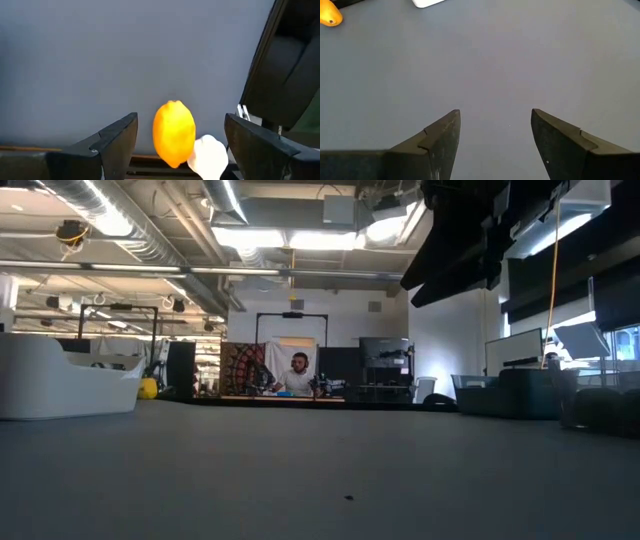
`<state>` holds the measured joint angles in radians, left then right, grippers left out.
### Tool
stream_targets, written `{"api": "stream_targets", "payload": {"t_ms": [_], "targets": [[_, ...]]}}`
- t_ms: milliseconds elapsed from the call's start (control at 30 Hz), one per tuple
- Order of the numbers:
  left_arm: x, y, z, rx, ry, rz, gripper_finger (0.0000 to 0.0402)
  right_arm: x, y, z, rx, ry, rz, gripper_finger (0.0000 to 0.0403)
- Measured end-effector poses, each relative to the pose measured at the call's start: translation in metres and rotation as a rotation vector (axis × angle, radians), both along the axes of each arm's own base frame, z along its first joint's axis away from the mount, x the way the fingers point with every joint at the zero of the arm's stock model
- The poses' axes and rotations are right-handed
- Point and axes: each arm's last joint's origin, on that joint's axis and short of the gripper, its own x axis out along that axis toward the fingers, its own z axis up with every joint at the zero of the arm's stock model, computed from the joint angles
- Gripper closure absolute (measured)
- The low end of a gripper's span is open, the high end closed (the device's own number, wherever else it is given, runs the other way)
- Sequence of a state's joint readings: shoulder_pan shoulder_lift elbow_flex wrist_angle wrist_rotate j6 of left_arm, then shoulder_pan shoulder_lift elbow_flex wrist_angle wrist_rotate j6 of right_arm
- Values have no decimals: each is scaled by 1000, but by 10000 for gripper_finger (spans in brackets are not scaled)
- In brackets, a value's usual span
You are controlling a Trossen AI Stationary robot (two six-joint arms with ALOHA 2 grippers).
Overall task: Sort produce into baskets
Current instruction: Put the lemon into the blue bin
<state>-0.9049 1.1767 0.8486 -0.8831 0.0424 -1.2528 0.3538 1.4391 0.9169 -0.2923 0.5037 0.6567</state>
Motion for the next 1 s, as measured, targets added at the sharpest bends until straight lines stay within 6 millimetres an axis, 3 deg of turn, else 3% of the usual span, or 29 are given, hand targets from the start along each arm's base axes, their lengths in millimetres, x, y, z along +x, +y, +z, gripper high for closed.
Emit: {"api": "stream_targets", "payload": {"t_ms": [467,733,1000], "targets": [[-2,-42,-43,17,205,-119,112,0,0,0,0,0,-1,162],[0,-52,-56,25,224,-135,112,0,0,0,8,-3,5,162],[-3,-50,-75,59,319,-136,128,0,1,0,17,-1,14,162]]}}
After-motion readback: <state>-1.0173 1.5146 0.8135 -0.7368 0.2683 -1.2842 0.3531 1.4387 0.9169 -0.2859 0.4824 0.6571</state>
